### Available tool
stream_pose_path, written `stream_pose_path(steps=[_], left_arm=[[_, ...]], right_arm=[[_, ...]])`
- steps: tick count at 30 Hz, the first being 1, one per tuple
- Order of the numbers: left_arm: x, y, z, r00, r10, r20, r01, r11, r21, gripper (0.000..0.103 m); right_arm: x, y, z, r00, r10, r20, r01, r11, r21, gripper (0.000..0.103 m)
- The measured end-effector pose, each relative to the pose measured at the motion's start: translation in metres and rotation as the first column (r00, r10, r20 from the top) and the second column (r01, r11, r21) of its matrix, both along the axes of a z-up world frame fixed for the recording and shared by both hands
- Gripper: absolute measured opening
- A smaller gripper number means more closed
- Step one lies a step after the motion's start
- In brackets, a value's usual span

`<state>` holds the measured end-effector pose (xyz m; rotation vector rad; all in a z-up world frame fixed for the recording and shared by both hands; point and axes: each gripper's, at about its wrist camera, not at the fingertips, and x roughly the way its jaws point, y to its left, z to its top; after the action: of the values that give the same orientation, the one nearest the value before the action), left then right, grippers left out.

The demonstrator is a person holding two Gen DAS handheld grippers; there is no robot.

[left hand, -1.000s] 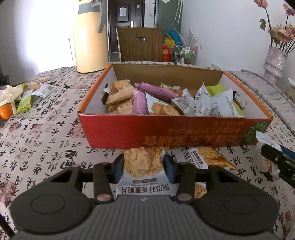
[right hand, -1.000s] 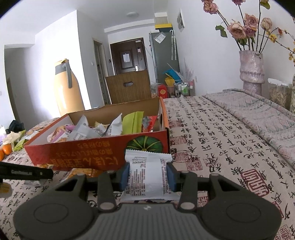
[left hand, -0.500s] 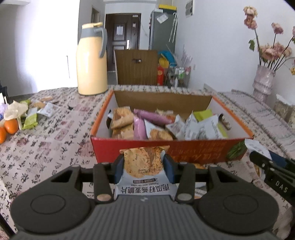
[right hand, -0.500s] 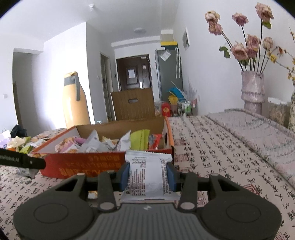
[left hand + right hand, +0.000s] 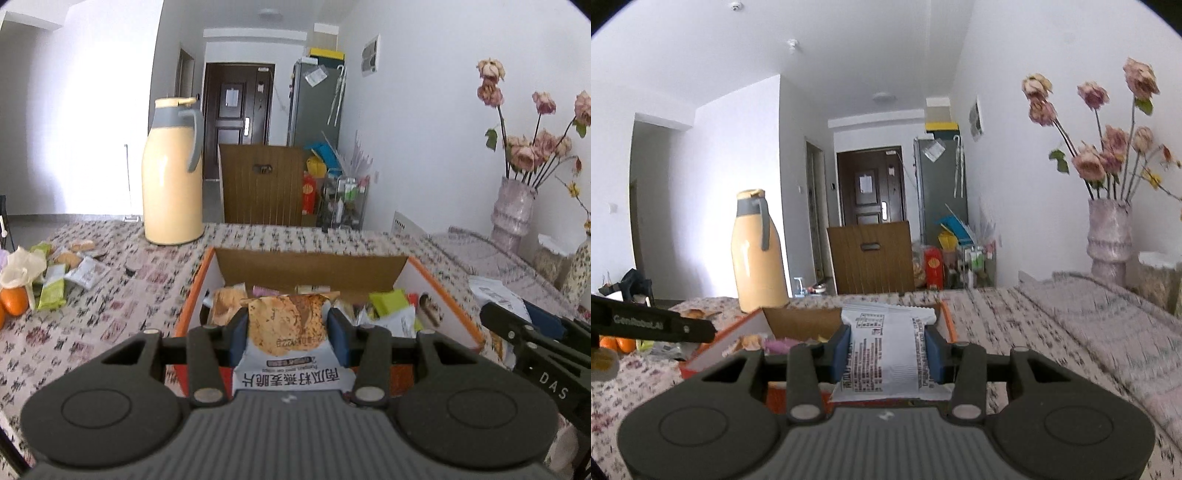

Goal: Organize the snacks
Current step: 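Carry both packets into the cardboard box and open both tools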

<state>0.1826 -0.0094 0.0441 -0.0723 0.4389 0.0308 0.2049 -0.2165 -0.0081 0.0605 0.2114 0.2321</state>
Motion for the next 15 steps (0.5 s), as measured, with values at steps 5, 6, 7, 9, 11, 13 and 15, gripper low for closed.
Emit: stream_pose_path(steps=[5,6,7,9,11,13,15], left_arm=[[0.017,0.005,0.011,0.999,0.011,0.032,-0.011,1.0,-0.004,0.046],[0.02,0.006,0.013,0.999,0.014,0.037,-0.014,1.0,-0.004,0.046],[0.024,0.007,0.014,0.999,0.018,0.041,-0.018,1.0,-0.003,0.046],[0.033,0.009,0.017,0.999,0.025,0.045,-0.025,1.0,0.0,0.046],[0.042,0.012,0.018,0.998,0.034,0.045,-0.034,0.999,0.001,0.046],[0.053,0.015,0.018,0.998,0.043,0.046,-0.044,0.999,0.004,0.046],[0.066,0.018,0.016,0.997,0.052,0.049,-0.052,0.999,0.0,0.046]], right_arm=[[0.019,0.014,0.016,0.999,0.012,0.03,-0.011,1.0,-0.013,0.041],[0.023,0.016,0.018,0.999,0.015,0.034,-0.014,1.0,-0.015,0.041],[0.028,0.019,0.021,0.999,0.018,0.037,-0.018,1.0,-0.017,0.041],[0.037,0.025,0.025,0.999,0.024,0.038,-0.023,0.999,-0.022,0.041],[0.049,0.031,0.026,0.999,0.027,0.032,-0.026,0.999,-0.029,0.041],[0.06,0.036,0.026,0.999,0.027,0.024,-0.026,0.999,-0.034,0.041],[0.072,0.04,0.025,1.0,0.024,0.016,-0.023,0.999,-0.034,0.041]])
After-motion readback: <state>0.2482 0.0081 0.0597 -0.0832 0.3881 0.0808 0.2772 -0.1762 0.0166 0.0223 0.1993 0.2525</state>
